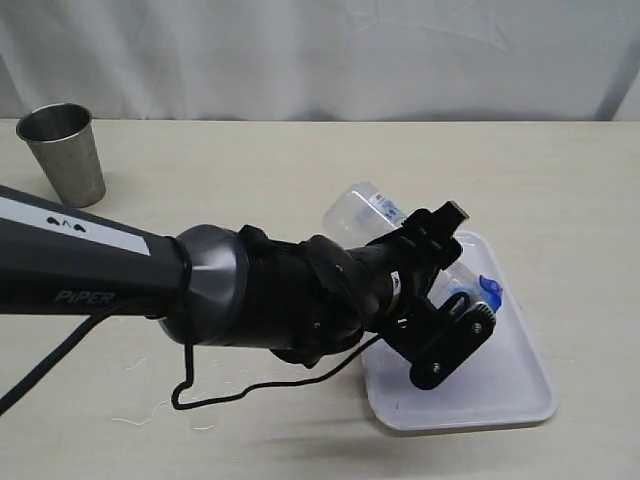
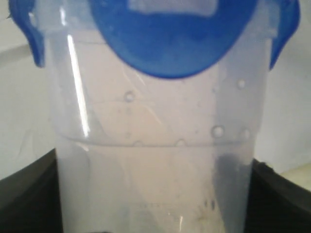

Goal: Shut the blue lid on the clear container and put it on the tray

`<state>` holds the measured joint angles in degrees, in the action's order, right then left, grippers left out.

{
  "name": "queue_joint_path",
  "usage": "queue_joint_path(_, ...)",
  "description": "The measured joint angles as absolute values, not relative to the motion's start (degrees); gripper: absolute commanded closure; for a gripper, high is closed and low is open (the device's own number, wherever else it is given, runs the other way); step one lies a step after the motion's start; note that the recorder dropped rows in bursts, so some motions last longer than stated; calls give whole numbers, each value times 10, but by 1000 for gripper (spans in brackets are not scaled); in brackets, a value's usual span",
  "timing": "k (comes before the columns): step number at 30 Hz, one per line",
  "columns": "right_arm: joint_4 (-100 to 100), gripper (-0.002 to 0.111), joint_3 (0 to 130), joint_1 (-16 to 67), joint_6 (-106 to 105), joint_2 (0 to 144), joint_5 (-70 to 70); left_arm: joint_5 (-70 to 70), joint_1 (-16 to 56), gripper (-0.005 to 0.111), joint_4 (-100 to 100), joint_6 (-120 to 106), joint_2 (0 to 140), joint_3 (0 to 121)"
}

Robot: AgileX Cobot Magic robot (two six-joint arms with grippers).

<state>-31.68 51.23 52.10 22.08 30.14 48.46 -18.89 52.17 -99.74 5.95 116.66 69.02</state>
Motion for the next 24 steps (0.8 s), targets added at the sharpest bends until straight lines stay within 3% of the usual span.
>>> queue_joint_path(5,-317,104,512,521,221,301,485,-118,518,107,-997,245,1169,737)
queue_joint_path(10,-339,104,512,521,228,301,488,75,480,107,-990,454,1169,809)
queue_joint_path(19,-342,104,512,521,231,301,488,423,348,107,-716,468,1195,815)
queue_joint_path(24,-376,104,492,521,267,300,489,535,322,107,-654,450,1247,815)
